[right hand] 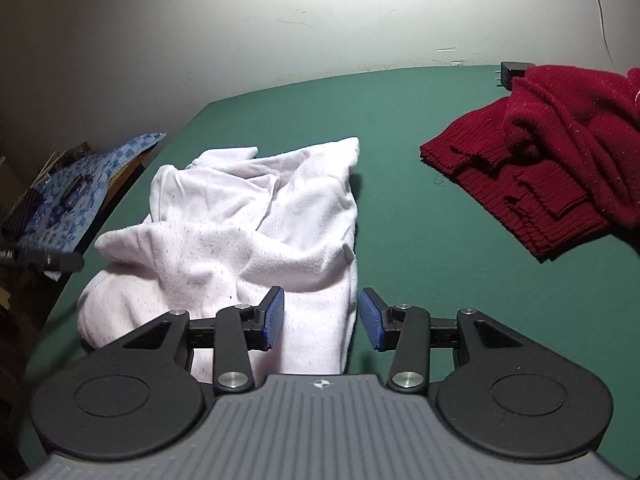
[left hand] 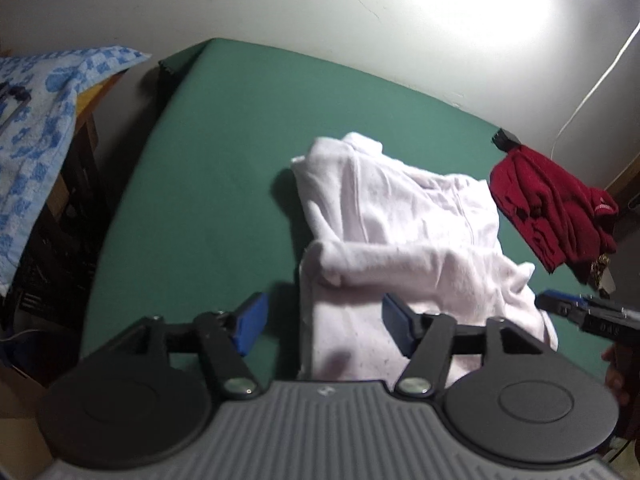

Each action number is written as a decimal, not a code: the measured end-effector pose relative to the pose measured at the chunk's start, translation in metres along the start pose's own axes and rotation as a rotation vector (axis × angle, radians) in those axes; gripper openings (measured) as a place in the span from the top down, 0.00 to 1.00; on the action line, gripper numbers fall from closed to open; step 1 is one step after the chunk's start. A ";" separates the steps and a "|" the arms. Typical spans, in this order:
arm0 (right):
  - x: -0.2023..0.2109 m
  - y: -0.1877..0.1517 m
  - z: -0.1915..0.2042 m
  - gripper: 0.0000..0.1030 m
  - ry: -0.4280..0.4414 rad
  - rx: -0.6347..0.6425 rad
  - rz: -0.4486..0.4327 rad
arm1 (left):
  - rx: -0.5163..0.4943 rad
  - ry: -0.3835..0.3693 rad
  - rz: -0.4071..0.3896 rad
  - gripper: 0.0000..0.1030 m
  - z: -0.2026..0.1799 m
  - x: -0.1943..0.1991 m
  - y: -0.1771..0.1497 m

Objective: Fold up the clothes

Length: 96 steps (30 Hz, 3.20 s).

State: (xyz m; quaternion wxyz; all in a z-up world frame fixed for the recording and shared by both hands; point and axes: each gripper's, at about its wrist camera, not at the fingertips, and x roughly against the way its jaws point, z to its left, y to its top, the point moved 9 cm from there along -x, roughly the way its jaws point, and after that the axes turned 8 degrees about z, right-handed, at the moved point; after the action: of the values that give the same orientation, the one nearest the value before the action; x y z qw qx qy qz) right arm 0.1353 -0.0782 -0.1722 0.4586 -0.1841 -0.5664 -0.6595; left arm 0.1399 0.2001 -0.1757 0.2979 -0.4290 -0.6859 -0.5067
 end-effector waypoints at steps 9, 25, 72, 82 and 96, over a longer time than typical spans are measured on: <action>-0.038 0.013 0.001 0.77 -0.174 0.069 0.015 | -0.146 0.133 0.066 0.81 -0.017 -0.014 -0.033; -0.009 -0.017 0.017 0.71 -0.038 0.013 0.013 | -0.197 0.177 -0.017 0.73 -0.026 -0.052 0.028; -0.109 0.117 -0.011 0.46 0.259 0.009 0.227 | -0.356 0.074 0.072 0.29 -0.020 -0.123 0.142; -0.129 0.119 -0.002 0.81 0.350 0.065 0.245 | -0.441 0.006 0.058 0.79 -0.040 -0.120 0.138; -0.038 0.125 0.011 0.84 0.438 0.135 0.069 | -0.449 -0.070 -0.128 0.93 -0.055 -0.021 0.139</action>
State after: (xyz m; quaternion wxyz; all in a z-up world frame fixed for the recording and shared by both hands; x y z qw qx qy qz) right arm 0.2534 -0.0455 -0.1264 0.6040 -0.0248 -0.4896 -0.6284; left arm 0.2718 0.1580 -0.1149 0.1383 -0.4574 -0.5915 -0.6494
